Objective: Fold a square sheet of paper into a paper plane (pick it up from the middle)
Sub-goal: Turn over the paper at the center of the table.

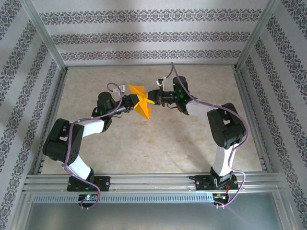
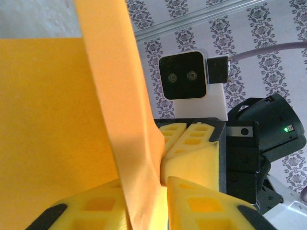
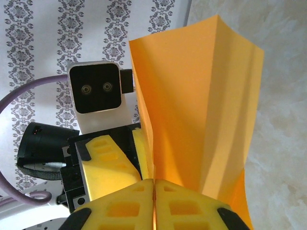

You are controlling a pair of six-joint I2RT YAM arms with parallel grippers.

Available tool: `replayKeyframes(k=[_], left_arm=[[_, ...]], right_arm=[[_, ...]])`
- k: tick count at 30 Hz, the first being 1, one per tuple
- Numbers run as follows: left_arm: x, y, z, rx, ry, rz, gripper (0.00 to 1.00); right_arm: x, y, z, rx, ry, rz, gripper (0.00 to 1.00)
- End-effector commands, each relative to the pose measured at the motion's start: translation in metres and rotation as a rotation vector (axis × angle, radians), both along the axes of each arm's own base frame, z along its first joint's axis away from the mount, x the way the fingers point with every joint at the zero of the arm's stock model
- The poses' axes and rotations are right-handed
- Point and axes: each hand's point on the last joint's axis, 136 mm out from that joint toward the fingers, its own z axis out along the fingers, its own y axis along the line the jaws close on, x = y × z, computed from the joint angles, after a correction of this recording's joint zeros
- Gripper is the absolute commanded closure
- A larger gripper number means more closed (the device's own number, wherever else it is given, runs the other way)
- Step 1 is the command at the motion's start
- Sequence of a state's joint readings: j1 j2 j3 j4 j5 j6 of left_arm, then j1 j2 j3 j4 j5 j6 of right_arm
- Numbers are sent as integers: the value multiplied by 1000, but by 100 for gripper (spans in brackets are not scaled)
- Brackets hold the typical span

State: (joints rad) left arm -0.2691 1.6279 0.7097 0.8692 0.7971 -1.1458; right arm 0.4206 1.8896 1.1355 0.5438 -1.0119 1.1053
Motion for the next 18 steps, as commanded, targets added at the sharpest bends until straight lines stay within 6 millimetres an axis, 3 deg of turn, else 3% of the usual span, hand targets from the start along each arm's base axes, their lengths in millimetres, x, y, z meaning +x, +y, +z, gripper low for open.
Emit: replayKeyframes(k=[1, 3, 6, 11, 18], left_arm=[[1, -7, 17, 7, -82, -28, 82], [0, -6, 14, 25, -75, -28, 86], [1, -5, 11, 57, -66, -17, 89], [-2, 7, -15, 234, 30, 9, 90], [-22, 73, -60, 842, 223, 64, 90]], right_arm=[[3, -6, -6, 4, 2, -5, 88], [6, -10, -7, -5, -7, -20, 85], [12, -21, -5, -22, -34, -54, 73], [24, -60, -14, -159, -109, -179, 50], [25, -126, -31, -581, -250, -359, 37]])
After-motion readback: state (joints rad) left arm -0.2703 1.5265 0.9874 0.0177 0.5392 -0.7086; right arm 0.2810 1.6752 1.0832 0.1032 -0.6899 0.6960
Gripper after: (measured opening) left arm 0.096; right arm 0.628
